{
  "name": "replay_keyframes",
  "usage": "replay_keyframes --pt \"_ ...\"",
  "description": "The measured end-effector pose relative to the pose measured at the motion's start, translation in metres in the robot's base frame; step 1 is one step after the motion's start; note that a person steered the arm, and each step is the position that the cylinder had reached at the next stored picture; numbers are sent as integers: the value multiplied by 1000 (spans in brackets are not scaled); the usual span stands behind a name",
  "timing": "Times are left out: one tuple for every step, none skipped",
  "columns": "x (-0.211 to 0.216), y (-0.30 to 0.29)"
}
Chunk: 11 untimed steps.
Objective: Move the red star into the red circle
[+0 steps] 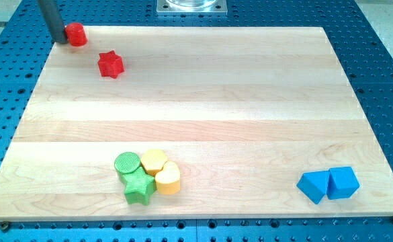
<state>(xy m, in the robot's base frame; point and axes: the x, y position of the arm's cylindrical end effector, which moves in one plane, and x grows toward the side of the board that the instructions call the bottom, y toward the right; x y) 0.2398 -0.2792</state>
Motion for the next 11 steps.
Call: replay_keyframes --pt "35 -8" --pt "133 -3" --pt "160 54" --pt "153 119" --pt "93 133" --pt "35 114" --pt "18 91" --pt "52 95" --pt "56 79" --pt "42 71" --pt "40 71"
